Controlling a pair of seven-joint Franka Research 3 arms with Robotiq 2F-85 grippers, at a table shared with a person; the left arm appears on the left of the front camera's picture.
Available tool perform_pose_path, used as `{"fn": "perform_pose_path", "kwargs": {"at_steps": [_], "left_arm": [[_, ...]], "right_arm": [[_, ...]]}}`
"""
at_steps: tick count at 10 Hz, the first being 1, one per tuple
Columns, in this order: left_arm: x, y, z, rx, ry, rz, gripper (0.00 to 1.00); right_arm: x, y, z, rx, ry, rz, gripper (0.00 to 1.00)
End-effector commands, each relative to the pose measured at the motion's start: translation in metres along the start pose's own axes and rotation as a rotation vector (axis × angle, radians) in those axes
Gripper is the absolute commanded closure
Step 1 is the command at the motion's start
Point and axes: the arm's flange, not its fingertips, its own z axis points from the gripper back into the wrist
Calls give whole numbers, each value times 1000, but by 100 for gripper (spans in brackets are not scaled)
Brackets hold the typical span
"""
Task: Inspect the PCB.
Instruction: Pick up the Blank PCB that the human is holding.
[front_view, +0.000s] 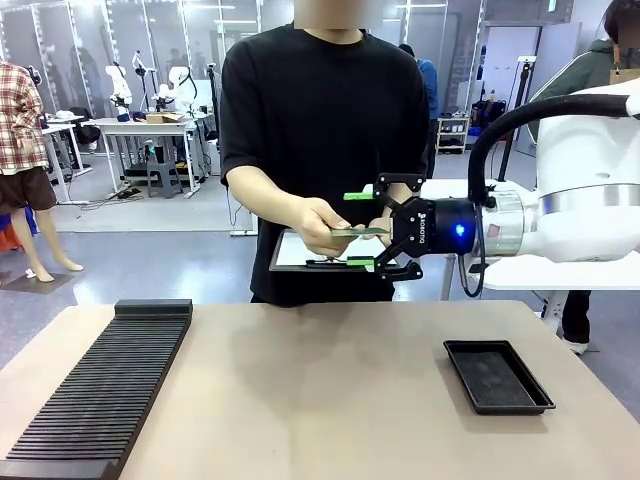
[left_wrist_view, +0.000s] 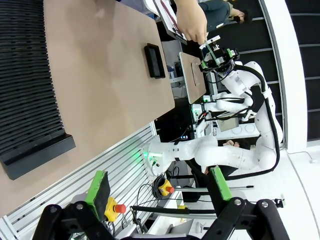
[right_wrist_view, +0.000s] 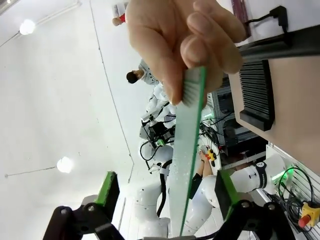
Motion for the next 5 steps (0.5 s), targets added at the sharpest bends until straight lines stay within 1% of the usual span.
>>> {"fn": "perform_pose_path", "kwargs": {"at_steps": [1,2,3,5], "left_arm": [[2,0,1,0,2,-1,0],[2,0,1,0,2,-1,0],[2,0,1,0,2,-1,0],[2,0,1,0,2,-1,0]], "right_arm": [[4,-1,-8,29,26,27,59],[2,-2,-9,31,29,25,71],[1,-2,-9,31,26,26,100],[0,-3,-8,32,14,27,100]]}}
